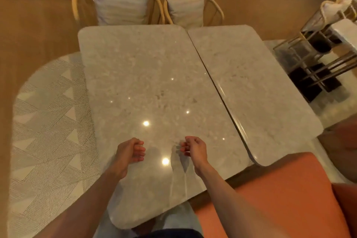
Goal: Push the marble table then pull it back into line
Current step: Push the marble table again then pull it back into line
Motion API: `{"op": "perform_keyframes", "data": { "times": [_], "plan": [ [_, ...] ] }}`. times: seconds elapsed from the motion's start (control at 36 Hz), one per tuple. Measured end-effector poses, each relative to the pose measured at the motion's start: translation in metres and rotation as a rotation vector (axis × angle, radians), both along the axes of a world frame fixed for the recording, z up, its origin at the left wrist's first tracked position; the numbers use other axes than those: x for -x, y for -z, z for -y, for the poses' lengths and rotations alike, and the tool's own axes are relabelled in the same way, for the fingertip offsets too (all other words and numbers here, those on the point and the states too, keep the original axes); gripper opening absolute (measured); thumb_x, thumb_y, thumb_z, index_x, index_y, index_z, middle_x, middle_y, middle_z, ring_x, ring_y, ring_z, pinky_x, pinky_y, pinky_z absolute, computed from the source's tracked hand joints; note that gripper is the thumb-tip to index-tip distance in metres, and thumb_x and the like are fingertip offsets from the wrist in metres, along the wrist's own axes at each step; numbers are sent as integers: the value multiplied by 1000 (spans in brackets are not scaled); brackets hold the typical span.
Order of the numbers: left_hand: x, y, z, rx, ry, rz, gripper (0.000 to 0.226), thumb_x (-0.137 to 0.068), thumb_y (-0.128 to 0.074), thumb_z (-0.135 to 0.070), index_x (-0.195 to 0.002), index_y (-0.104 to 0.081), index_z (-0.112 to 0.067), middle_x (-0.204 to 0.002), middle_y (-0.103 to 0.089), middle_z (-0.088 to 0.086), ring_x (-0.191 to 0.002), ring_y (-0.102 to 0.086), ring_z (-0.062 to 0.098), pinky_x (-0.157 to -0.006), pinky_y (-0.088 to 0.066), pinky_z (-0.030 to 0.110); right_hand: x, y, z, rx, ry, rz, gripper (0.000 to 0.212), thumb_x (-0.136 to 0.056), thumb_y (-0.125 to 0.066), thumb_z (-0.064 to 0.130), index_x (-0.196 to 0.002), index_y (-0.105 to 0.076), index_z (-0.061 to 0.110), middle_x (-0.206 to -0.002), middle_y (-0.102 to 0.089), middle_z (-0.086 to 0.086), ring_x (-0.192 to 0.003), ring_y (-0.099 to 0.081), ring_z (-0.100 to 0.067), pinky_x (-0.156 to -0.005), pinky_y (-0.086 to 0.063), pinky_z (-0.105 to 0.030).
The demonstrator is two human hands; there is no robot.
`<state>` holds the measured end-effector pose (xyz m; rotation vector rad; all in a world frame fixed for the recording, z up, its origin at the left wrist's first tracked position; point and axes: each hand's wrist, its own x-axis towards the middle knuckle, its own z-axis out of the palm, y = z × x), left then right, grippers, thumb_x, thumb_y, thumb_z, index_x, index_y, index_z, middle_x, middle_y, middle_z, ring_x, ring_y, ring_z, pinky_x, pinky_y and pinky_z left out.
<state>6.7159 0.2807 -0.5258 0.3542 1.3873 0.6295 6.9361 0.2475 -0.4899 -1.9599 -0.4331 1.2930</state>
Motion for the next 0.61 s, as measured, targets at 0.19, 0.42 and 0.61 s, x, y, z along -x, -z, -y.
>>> {"op": "perform_keyframes", "data": {
  "times": [0.19, 0.42, 0.61],
  "plan": [
    [-28, 14, 24, 67, -181, -131, 16, -92, -49, -12, -81, -60, -6, -65, -52, 11, -53, -44, 22, -40, -41, 19, -59, 34, -5, 79, -193, 15, 17, -95, -53, 9, -93, -69, 7, -80, -71, -14, -72, -65, -25, -62, -54, -31],
    [-76, 25, 84, 101, -445, -81, 15, -89, -46, -12, -79, -55, -6, -66, -44, 11, -53, -38, 20, -49, -36, 27, -112, 52, 20, 209, -293, -11, 22, -96, -55, 13, -80, -69, 6, -70, -67, -12, -60, -61, -21, -48, -47, -24],
    [-106, 40, 130, 121, -642, -265, 24, -91, -47, -10, -82, -63, 5, -72, -58, 24, -54, -52, 28, -49, -45, 33, -133, 47, 52, 261, -311, -29, 35, -93, -50, 14, -69, -71, 2, -68, -70, -19, -57, -63, -26, -47, -50, -27]
  ]
}}
